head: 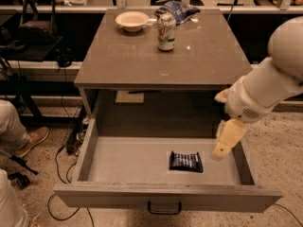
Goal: Pick rxbar blueberry from top drawer and place on counter
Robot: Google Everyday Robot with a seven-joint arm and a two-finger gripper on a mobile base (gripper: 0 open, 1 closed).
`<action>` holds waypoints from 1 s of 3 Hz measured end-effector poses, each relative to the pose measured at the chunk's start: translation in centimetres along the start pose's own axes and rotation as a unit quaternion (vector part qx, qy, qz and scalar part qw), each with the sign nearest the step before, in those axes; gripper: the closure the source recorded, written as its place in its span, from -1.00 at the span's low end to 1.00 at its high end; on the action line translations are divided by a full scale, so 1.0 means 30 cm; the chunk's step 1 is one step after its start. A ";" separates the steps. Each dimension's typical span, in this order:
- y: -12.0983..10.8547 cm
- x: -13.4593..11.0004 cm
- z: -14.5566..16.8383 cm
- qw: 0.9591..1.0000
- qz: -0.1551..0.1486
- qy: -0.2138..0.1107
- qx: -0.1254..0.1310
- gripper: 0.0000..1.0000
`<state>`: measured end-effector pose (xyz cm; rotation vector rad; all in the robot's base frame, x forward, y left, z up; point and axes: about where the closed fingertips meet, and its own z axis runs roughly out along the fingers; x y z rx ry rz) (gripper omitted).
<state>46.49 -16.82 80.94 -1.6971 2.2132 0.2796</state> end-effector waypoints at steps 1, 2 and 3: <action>-0.031 -0.002 0.148 1.000 0.009 0.000 -0.006 -1.00; -0.063 -0.022 0.286 1.000 0.006 -0.005 -0.008 -1.00; -0.083 -0.035 0.454 1.000 -0.004 -0.001 -0.011 -1.00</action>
Offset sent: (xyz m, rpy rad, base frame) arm 0.0529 0.0492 -0.1152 0.0290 0.0109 -0.0020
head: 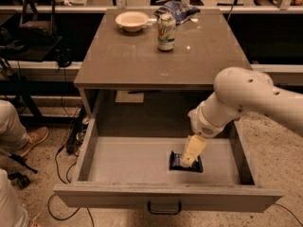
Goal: Pick rxbar blueberry from top drawer and place on counter
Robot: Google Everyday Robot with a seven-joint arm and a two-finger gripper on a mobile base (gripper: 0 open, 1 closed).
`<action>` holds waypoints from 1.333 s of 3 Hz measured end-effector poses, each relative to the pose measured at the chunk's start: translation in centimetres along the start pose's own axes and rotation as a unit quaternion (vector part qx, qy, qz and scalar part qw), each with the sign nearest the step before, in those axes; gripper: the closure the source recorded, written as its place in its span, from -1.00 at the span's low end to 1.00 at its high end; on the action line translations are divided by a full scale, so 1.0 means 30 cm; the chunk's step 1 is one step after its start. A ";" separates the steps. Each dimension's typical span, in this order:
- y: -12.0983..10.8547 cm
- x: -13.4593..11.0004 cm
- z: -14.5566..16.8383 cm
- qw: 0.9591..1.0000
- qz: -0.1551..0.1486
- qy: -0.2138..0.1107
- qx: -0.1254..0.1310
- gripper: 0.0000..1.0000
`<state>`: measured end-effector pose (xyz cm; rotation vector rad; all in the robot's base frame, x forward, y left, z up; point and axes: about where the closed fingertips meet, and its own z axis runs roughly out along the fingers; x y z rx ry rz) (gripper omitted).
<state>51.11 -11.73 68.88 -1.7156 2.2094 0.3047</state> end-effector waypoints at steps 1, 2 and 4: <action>-0.019 0.001 0.097 1.000 -0.002 -0.010 -0.003 -1.00; -0.014 0.015 0.186 1.000 -0.007 -0.010 -0.011 -1.00; 0.012 0.061 0.318 1.000 -0.012 0.005 -0.027 -1.00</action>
Offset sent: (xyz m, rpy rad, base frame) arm 0.0124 0.0216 -0.0840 0.0267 0.0198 0.0368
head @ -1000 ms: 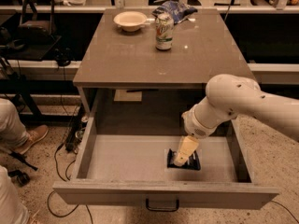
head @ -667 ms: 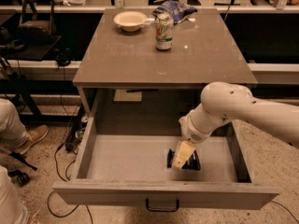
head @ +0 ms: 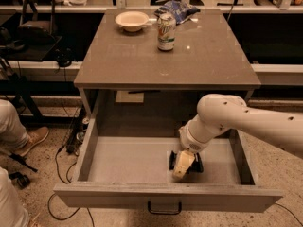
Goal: Pick rxbar blueberry from top drawer and place on counter
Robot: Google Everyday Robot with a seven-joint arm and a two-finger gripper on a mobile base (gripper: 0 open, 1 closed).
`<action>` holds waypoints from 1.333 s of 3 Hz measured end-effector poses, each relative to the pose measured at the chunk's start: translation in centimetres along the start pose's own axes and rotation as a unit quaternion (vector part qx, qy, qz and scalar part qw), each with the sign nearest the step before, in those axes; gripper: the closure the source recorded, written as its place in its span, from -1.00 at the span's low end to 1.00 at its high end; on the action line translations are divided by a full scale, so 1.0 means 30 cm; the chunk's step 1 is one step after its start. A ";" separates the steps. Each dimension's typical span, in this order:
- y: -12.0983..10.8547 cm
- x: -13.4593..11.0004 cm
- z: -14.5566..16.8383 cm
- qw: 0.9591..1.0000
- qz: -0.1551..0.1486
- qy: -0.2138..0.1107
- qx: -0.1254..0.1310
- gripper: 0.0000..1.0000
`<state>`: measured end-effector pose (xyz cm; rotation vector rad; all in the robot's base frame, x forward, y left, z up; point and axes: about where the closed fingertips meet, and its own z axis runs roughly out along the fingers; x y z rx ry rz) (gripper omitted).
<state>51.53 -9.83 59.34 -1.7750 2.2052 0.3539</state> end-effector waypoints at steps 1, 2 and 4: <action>-0.011 0.042 0.023 1.000 0.005 0.011 -0.004 -1.00; -0.020 0.075 0.033 1.000 0.008 0.016 -0.006 -0.65; -0.031 0.075 -0.003 1.000 0.008 0.015 -0.001 0.29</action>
Offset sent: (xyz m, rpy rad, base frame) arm 0.0049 -0.0300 -0.0230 -0.0383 0.0248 -0.0165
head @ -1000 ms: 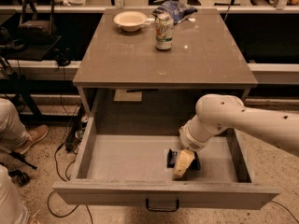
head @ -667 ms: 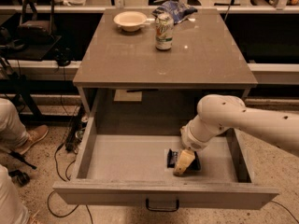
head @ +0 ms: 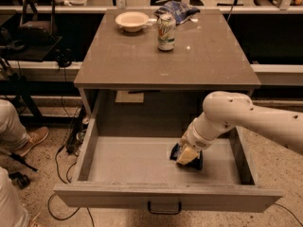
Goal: Pick rxbar blueberry from top drawer and place on counter
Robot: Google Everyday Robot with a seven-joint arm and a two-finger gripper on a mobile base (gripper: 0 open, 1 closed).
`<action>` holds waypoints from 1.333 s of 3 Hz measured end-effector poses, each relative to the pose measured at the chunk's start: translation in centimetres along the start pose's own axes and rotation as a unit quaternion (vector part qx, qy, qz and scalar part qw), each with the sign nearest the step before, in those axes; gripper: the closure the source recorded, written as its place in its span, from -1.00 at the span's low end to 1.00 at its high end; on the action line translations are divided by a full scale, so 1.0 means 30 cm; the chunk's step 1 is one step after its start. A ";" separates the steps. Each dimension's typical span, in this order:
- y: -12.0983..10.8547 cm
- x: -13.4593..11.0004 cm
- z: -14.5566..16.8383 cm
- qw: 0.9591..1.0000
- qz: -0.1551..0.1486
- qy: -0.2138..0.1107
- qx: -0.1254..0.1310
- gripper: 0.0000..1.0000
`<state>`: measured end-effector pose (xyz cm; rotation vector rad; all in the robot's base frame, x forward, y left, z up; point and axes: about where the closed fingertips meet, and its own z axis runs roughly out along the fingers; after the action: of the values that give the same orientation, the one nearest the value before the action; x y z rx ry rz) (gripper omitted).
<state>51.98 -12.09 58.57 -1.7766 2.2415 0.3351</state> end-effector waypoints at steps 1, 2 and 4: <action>0.001 -0.011 -0.029 1.000 0.000 0.000 0.000 0.77; 0.001 -0.013 -0.037 1.000 0.000 0.000 0.000 1.00; -0.161 0.114 -0.622 0.992 0.006 -0.037 0.123 1.00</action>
Offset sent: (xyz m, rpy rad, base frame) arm 0.0424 -0.1085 0.1823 0.0401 -0.2913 -0.1141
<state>54.79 -22.61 74.83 -1.5981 2.1369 0.1179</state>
